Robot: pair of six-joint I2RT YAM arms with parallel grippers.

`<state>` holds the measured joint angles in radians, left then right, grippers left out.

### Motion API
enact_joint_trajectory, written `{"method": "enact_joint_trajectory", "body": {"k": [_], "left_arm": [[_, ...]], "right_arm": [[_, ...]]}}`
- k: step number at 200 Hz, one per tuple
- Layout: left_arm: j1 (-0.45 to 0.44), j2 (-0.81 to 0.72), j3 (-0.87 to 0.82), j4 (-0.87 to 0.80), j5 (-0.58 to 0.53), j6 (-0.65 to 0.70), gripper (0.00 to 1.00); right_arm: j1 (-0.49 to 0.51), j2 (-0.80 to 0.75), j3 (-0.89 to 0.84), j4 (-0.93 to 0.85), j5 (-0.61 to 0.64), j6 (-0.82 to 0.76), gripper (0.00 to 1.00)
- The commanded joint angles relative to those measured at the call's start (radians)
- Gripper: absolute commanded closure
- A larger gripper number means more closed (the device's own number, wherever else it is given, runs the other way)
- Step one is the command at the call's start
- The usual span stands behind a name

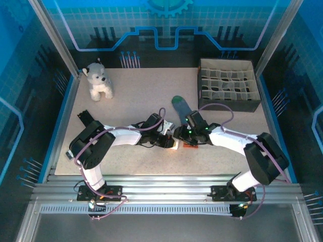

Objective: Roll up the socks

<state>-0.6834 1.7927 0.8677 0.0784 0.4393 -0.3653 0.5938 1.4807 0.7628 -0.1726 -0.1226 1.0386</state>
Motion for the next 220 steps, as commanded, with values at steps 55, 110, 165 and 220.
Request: {"method": "enact_joint_trajectory", "body": {"k": [55,110,165,220], "left_arm": [[0.007,0.074,-0.023,-0.14,-0.042,-0.041,1.0],[0.015,0.077,-0.028,-0.135,-0.027,-0.05,1.0],[0.019,0.086,-0.029,-0.123,-0.011,-0.058,1.0],[0.022,0.089,-0.033,-0.111,0.0,-0.063,1.0]], "right_arm": [[-0.039,-0.057,-0.167,0.148,-0.046,0.067,0.67],[-0.038,-0.034,-0.19,0.263,-0.062,0.089,0.68],[-0.04,-0.048,-0.188,0.267,-0.047,0.075,0.68],[-0.04,0.052,-0.165,0.326,-0.09,0.082,0.66]]}}
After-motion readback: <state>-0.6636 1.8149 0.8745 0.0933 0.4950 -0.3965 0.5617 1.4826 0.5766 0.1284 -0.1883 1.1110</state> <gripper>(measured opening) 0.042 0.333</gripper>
